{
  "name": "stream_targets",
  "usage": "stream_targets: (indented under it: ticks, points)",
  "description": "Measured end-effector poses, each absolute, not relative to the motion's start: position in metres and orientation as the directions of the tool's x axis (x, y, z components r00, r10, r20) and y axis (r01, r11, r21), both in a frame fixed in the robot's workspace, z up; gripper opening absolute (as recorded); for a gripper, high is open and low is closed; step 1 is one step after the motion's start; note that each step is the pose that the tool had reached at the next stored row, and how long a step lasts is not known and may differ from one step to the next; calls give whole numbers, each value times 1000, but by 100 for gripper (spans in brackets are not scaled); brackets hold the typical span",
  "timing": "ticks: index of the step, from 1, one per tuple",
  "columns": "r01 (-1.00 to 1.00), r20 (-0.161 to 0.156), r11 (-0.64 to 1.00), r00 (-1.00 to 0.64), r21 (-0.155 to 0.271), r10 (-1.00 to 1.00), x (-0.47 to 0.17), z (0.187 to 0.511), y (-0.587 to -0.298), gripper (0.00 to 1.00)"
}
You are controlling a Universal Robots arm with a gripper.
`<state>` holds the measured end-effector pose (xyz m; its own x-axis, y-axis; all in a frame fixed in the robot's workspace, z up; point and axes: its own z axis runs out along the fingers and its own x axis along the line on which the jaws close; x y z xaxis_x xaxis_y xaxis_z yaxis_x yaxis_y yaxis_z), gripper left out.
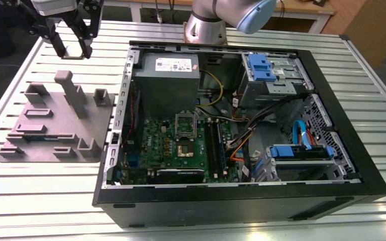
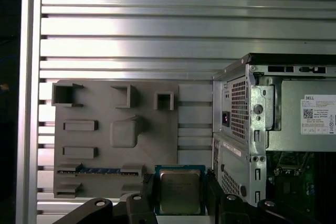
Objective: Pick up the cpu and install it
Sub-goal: 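Pick up the cpu and move it towards the insertion slot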
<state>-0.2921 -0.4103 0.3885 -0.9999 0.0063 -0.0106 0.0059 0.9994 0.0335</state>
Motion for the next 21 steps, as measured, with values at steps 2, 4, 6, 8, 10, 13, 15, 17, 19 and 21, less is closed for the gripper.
stream_targets:
  ticks: [2, 4, 6, 8, 10, 13, 15, 17, 19, 21]
  points:
    - [6, -11, 999, -1000, 34, 6, -291, 388, -410, 47]
    - [6, -11, 999, -1000, 34, 6, -291, 388, -410, 47]
    - [6, -11, 999, -1000, 34, 6, -291, 388, -410, 47]
    - [6, -11, 999, -1000, 34, 6, -290, 388, -410, 47]
    - [6, -11, 999, -1000, 34, 6, -290, 388, -410, 47]
    - [6, -11, 999, -1000, 34, 6, -290, 388, -410, 47]
    - [6, -11, 999, -1000, 34, 6, -289, 388, -410, 47]
    - [6, -11, 999, -1000, 34, 6, -289, 388, -410, 47]
    - [6, -11, 999, -1000, 34, 6, -284, 389, -410, 47]
    - [6, -11, 999, -1000, 34, 6, -281, 388, -410, 47]
